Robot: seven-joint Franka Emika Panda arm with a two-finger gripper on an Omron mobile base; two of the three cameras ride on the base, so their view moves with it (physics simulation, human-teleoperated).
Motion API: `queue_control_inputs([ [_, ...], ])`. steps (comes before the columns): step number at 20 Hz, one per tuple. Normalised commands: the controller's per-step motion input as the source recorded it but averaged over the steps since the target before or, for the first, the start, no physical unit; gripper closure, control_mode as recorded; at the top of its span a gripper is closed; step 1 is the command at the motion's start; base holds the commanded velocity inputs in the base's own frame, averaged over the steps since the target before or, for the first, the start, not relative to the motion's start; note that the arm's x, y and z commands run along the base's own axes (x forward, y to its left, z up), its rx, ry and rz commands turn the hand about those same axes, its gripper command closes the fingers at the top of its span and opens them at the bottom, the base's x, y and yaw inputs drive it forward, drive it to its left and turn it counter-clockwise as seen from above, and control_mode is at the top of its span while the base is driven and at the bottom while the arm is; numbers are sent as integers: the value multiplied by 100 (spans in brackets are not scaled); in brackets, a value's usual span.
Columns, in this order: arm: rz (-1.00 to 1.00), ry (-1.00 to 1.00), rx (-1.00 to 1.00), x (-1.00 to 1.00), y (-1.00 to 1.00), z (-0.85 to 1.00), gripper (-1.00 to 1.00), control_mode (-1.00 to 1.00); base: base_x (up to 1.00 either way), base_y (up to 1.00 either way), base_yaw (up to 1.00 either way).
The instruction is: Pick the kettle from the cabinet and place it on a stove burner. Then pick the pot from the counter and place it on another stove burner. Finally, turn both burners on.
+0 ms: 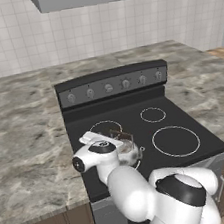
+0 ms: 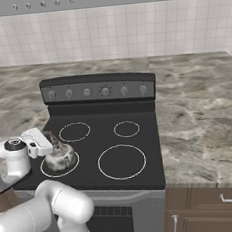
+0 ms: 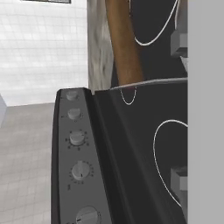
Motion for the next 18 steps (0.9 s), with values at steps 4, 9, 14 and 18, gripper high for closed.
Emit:
queue_control_inputs([
  [4, -5, 0, 0, -15, 12, 0, -100, -100, 0, 0, 0],
  [9, -5, 0, 0, -16, 18, 0, -100, -100, 0, 0, 0],
  [14, -5, 0, 0, -12, 34, 0, -100, -100, 0, 0, 0],
  [18, -6, -3, 0, -20, 31, 17, -100, -100, 0, 0, 0],
])
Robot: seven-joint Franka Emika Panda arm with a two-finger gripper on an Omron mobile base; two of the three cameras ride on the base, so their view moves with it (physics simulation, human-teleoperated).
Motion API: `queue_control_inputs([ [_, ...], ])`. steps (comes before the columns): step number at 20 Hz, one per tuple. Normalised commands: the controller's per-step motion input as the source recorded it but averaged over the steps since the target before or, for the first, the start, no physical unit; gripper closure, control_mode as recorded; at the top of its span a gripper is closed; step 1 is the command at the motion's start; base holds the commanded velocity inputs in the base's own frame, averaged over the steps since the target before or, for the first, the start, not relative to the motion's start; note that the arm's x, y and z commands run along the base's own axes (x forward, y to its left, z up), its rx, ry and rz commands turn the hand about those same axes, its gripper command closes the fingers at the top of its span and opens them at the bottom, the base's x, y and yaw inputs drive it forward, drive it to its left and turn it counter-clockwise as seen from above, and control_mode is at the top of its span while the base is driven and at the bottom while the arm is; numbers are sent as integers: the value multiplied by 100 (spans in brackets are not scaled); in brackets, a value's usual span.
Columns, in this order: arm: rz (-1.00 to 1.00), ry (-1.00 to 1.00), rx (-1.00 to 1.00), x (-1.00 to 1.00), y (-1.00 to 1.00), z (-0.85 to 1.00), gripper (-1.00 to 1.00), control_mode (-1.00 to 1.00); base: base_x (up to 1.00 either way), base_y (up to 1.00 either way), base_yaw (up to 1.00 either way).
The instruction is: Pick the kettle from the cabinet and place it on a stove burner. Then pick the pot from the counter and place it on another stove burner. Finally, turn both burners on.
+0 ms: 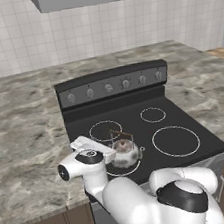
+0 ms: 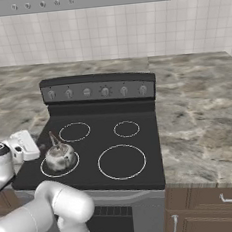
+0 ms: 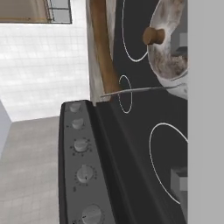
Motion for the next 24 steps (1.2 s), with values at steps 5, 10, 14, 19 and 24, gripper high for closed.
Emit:
queue_control_inputs([
  [5, -4, -5, 0, -28, 19, 31, -100, -100, 0, 0, 0],
  [10, -1, -5, 0, -34, 3, 40, -100, -100, 0, 0, 0],
  [14, -1, -1, 2, -39, 0, 47, -100, -100, 0, 0, 0],
  [19, 0, 0, 10, -41, -1, 46, -100, -100, 0, 0, 0],
  [24, 0, 0, 19, -42, -14, 45, -100, -100, 0, 0, 0],
])
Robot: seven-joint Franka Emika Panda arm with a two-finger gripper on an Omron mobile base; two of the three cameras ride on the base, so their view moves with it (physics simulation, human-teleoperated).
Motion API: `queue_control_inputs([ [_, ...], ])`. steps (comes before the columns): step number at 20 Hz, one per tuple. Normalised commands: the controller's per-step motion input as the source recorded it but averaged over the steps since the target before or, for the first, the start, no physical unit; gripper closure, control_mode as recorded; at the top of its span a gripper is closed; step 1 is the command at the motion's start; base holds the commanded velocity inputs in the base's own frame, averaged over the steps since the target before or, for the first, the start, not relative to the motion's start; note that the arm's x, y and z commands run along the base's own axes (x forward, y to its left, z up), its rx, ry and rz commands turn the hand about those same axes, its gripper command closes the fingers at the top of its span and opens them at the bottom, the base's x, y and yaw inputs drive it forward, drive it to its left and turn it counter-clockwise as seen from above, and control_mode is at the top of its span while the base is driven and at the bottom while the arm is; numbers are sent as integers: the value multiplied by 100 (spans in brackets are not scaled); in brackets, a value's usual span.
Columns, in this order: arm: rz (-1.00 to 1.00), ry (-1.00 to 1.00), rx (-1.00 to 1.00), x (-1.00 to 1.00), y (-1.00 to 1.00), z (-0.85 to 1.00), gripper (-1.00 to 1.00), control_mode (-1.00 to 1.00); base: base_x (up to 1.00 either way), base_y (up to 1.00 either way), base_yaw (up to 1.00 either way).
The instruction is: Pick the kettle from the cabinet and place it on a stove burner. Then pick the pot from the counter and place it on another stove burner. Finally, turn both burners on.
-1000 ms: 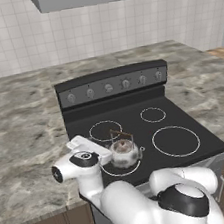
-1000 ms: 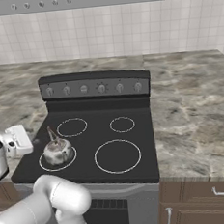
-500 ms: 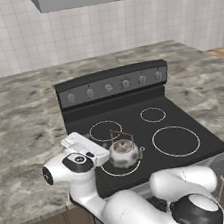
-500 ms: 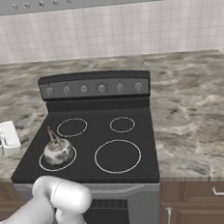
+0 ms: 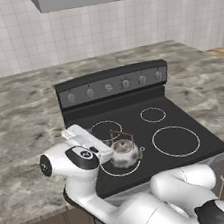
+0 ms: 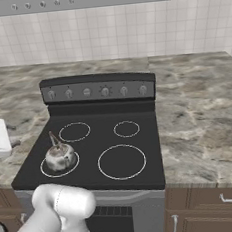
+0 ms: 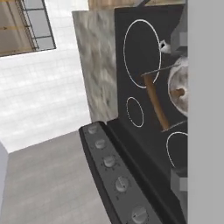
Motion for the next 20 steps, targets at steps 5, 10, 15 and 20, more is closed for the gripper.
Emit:
queue_control_inputs([
  [5, 0, 0, 24, -40, -23, 45, -100, -100, 0, 0, 0],
  [10, 0, 0, 22, -40, -30, 36, -100, -100, 0, 0, 0],
  [15, 0, 0, 22, -41, -36, 25, -100, -100, 0, 0, 0],
  [20, 0, 0, 21, -38, -37, 18, -100, -100, 0, 0, 0],
])
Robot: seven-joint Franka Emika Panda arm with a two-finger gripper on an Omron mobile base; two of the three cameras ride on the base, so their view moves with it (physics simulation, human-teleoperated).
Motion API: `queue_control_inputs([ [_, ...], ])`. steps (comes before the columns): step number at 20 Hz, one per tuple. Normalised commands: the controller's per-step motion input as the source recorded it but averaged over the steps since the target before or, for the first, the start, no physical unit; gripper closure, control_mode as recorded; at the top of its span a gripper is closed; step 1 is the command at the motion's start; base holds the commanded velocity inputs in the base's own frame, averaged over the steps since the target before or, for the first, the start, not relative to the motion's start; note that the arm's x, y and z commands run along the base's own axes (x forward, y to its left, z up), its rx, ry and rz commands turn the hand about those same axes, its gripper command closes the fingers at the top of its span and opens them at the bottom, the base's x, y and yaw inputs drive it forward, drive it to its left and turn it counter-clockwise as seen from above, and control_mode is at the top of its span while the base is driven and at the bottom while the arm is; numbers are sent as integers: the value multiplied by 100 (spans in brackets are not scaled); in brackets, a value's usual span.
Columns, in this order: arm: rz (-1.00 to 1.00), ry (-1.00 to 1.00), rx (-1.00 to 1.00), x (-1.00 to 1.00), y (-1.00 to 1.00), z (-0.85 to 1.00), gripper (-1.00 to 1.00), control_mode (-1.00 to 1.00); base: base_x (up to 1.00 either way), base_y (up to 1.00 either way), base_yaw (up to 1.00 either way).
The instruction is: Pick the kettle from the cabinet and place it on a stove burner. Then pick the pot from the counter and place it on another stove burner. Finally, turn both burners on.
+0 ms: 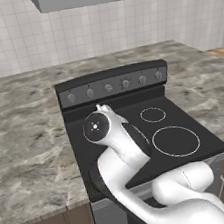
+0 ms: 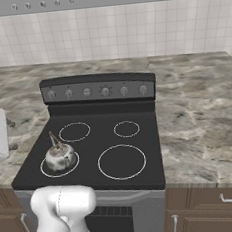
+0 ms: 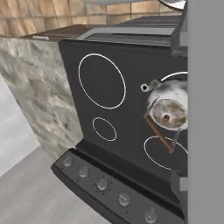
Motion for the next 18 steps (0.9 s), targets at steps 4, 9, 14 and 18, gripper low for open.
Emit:
queue_control_inputs([
  [4, 0, 0, 20, -37, -38, 19, -100, -100, 0, 0, 0],
  [9, 0, 0, 20, -37, -39, 22, -100, -100, 0, 0, 0],
  [14, 0, 0, 21, -38, -39, 20, -100, -100, 0, 0, 0],
  [18, 0, 0, 19, -33, -38, 14, -100, -100, 0, 0, 0],
])
